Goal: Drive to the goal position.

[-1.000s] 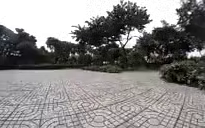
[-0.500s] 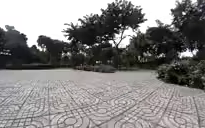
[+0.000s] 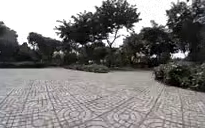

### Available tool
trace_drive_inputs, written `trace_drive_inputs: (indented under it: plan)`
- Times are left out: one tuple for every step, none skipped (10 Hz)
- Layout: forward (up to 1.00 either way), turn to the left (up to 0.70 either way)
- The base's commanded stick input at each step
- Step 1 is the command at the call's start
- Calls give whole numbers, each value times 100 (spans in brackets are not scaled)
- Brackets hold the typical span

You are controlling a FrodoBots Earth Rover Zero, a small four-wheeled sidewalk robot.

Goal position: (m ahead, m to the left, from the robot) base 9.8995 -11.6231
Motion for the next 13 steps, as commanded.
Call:
trace_drive_inputs:
  plan:
    - [100,0]
    - [100,0]
    - [100,0]
    - [100,-5]
    - [100,-19]
    - [100,-27]
    - [100,-7]
    - [100,0]
    - [100,0]
    - [100,0]
    - [100,0]
    - [100,0]
    - [100,0]
